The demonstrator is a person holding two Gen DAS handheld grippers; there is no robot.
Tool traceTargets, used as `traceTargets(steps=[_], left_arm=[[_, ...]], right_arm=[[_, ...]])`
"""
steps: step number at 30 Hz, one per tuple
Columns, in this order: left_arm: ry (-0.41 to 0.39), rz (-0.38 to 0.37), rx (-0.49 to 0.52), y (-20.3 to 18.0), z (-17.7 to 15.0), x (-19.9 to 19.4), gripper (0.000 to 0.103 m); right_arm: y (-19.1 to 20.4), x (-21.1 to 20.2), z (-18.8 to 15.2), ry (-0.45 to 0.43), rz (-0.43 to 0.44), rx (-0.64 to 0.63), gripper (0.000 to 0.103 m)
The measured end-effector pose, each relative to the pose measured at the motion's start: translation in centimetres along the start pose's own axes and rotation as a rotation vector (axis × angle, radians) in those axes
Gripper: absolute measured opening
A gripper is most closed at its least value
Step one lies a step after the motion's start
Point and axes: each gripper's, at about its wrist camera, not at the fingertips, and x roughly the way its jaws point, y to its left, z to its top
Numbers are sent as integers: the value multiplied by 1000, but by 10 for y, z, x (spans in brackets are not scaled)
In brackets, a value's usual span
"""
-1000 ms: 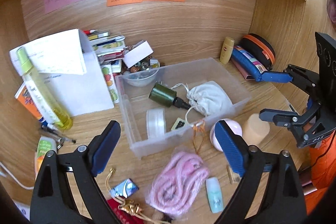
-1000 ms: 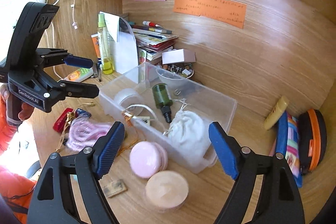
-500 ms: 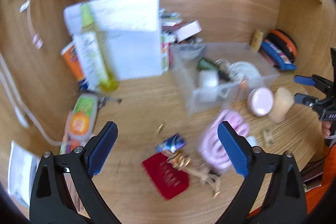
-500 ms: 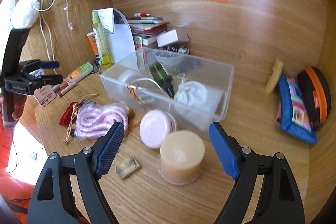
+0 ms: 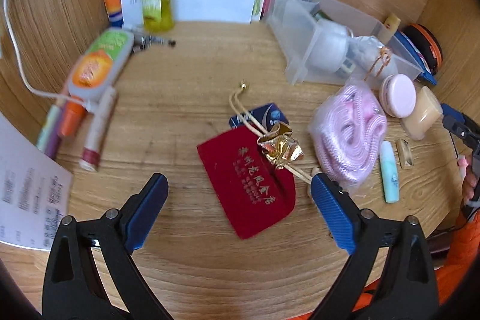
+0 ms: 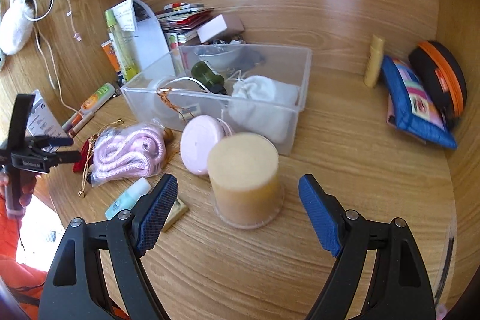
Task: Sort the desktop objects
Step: 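Grasp the red velvet pouch with the left gripper while right grasps the cream candle jar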
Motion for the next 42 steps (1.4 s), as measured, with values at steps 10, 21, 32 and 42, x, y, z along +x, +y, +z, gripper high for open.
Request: traceTargets(steps=[10, 21, 32, 42], left_arm=[[-15, 55, 14, -10, 4, 15, 97], [-76, 125, 55, -16, -2, 20, 102], [-142, 116, 78, -25, -6, 18, 82], [-174, 104, 95, -35, -11, 13, 27]], right_arm=[[-14, 23, -12, 89, -28, 75, 81], [-11, 44, -9, 91, -40, 83, 81], [8, 46, 3, 39, -65, 0, 79], [0, 44, 4, 11, -40, 59, 55]])
